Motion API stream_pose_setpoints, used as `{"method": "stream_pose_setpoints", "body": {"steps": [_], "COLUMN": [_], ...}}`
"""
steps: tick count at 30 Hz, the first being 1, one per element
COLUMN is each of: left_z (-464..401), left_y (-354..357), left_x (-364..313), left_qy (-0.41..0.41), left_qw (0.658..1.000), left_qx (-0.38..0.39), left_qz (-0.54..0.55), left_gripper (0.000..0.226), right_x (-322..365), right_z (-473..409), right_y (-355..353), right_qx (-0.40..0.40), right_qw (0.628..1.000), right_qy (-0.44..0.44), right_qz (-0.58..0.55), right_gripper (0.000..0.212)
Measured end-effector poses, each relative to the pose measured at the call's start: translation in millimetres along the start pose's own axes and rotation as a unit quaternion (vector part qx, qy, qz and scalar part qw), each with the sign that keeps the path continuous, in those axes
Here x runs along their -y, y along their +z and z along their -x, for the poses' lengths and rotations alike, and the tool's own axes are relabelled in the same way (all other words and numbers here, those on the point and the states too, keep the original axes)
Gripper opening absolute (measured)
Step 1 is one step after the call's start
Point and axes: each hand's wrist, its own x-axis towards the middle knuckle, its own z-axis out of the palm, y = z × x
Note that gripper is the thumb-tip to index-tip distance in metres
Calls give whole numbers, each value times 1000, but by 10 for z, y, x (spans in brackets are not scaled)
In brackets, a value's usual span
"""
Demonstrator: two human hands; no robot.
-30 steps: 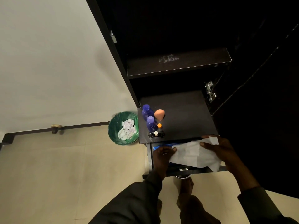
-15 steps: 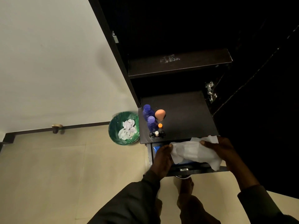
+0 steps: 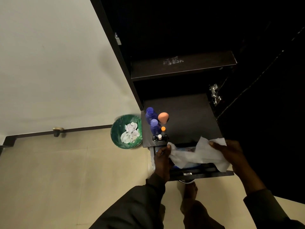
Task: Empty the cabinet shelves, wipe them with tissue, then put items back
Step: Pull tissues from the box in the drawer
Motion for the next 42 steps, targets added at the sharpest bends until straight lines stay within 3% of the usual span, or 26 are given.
{"method": "stream_pose_setpoints", "body": {"steps": [2,4,6,8,14,17,20,22,25,30,32,38,42], "left_z": [-9,-13,-16,9,61,88,147,188,227,218,146,-28,-52], "left_y": [-43,-69,-84,-68,-5,7,22,34,38,63,38,-89,-94], "left_x": [9,0,4,-9,-53,-84,-147,-173,-179,-182,-153,-69,-58], "left_qy": [3,11,10,11,-11,-49,-106,-126,-142,-158,-139,-73,-13], "left_qw": [999,997,997,997,999,999,993,989,981,962,967,986,976], "left_qx": [-38,-73,-73,-73,-41,-20,42,71,126,223,212,109,96], "left_qz": [21,26,26,31,7,-4,-13,-3,36,10,-21,-105,-194], "left_gripper": [20,34,45,40,50,55,50,44,56,43,47,42,19], "right_x": [-8,15,15,-21,3,-31,-78,-176,-429,-518,-515,-476,-510], "right_z": [-28,-47,-48,-27,32,-47,-69,-92,-168,-105,-61,-55,-131], "right_y": [-53,-98,-112,-88,-29,19,26,44,201,451,503,516,515], "right_qx": [-8,-14,-9,4,22,38,85,118,157,293,326,343,327], "right_qw": [1000,999,1000,1000,998,987,950,946,960,940,926,916,931], "right_qy": [-1,2,13,13,-29,22,61,68,63,112,137,144,111], "right_qz": [-12,-29,-26,-16,-51,-152,-294,-293,-224,-137,-131,-151,-122], "right_gripper": [29,26,38,43,17,17,20,27,36,54,63,42,35]}}
